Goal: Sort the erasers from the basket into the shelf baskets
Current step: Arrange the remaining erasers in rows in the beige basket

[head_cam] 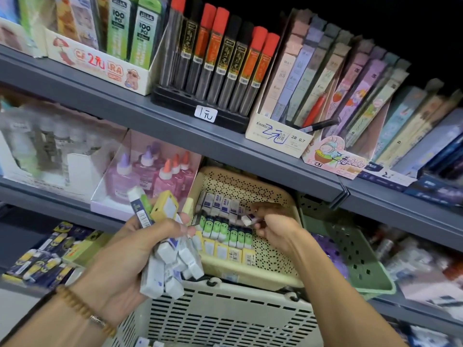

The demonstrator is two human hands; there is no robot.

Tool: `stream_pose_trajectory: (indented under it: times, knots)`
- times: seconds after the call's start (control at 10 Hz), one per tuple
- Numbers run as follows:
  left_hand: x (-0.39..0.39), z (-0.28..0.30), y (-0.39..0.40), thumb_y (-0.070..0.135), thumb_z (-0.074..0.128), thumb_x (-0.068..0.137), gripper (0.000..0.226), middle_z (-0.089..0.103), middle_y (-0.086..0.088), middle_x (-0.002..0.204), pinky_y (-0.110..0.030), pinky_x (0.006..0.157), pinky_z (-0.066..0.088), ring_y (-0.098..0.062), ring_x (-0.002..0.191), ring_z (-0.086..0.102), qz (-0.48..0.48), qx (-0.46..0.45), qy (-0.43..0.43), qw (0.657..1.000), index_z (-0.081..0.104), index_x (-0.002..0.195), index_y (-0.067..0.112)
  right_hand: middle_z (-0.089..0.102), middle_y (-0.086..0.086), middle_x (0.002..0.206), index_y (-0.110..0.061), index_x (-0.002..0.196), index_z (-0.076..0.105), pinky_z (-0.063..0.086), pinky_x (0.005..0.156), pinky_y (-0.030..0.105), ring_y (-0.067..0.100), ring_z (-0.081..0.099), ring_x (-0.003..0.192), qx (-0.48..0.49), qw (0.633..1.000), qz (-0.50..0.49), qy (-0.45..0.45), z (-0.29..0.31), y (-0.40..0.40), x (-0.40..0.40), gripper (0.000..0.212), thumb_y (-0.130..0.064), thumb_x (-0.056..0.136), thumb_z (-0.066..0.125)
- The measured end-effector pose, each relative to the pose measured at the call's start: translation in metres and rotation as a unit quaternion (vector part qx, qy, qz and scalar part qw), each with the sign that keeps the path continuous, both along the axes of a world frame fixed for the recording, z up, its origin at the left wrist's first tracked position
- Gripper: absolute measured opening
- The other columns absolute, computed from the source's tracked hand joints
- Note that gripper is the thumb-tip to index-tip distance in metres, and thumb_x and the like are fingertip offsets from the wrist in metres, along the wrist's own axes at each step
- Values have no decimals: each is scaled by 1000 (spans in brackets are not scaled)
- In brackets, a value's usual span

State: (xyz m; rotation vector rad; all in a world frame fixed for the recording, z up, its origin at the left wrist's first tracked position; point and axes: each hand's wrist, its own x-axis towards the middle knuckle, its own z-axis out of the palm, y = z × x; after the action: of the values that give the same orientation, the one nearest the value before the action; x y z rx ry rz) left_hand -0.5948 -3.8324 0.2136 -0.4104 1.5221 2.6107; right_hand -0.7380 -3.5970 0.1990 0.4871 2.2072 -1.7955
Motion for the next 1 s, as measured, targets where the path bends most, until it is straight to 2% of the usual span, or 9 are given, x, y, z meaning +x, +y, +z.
stream_pose_trajectory:
  times: [0.1, 0.2, 0.3, 0.5, 0.6, 0.7, 0.8, 0.9, 1.0]
  knots:
    - [-5, -8, -4, 14, 76, 62, 47, 72, -15, 106, -55, 96, 49, -32, 102, 69, -7, 6, 10, 1000, 67, 107, 9, 69, 13, 86, -10, 92, 66, 38, 42, 23, 8, 56, 46, 100, 994, 6, 36, -4, -1, -15, 21, 9, 84, 66]
    - [-10, -16, -7, 13, 77, 66, 44, 72, -13, 109, -55, 96, 48, -30, 103, 68, -10, 7, 15, 1000, 67, 108, 12, 71, 5, 86, -16, 83, 69, 49, 58, 27, 12, 64, 62, 180, 982, -21, 47, -10, 3, -34, 19, -3, 75, 80]
    - [-14, -20, -10, 20, 74, 68, 40, 71, -12, 109, -56, 98, 47, -31, 107, 67, -12, 3, 17, 1000, 67, 107, 15, 69, 0, 96, -27, 80, 69, 54, 83, 37, 19, 63, 89, 244, 967, 38, 61, -17, 6, -49, 14, -15, 80, 76]
    - [-16, -22, -9, 14, 75, 64, 36, 71, -10, 101, -50, 92, 50, -29, 98, 67, -2, 9, 36, 999, 67, 99, 15, 68, 0, 58, -14, 60, 67, 57, 82, 47, 23, 65, 68, 294, 944, 122, 84, -29, 0, -61, 31, 1, 85, 57]
    - [-12, -16, -4, 12, 67, 71, 16, 72, -4, 82, -36, 72, 54, -19, 77, 70, -3, 24, 53, 998, 66, 86, 15, 72, -4, 87, -22, 70, 68, 51, 88, 34, 18, 64, 87, 315, 939, 73, 118, -20, -5, -51, 24, -10, 90, 60]
    - [-8, -9, 1, 0, 53, 88, 15, 69, -1, 72, -27, 58, 55, -14, 66, 68, 1, 56, 35, 998, 61, 85, 13, 72, -9, 97, -26, 83, 71, 47, 88, 22, 6, 63, 84, 230, 957, 53, 170, 4, -18, -19, 13, -16, 90, 65]
    - [0, 5, 9, 0, 49, 90, 15, 66, -2, 68, -23, 50, 54, -13, 58, 65, 13, 87, 39, 995, 58, 83, 11, 73, -13, 79, -31, 82, 70, 49, 61, 9, -2, 64, 64, 152, 952, 134, 230, 34, -31, 39, 12, -22, 89, 67]
    - [4, 12, 14, 0, 47, 91, 15, 61, -6, 74, -23, 50, 54, -17, 62, 62, 9, 118, 36, 992, 55, 84, 10, 71, -10, 86, -31, 90, 72, 54, 66, 21, 7, 66, 75, 98, 923, 245, 280, 51, -41, 91, 13, -33, 79, 77]
    - [6, 15, 17, 2, 46, 93, 15, 59, -7, 77, -25, 51, 54, -20, 67, 59, 0, 152, 29, 988, 55, 85, 10, 66, -9, 96, -38, 95, 71, 49, 61, 19, 7, 60, 69, 80, 904, 323, 270, 53, -48, 118, 34, -35, 66, 87]
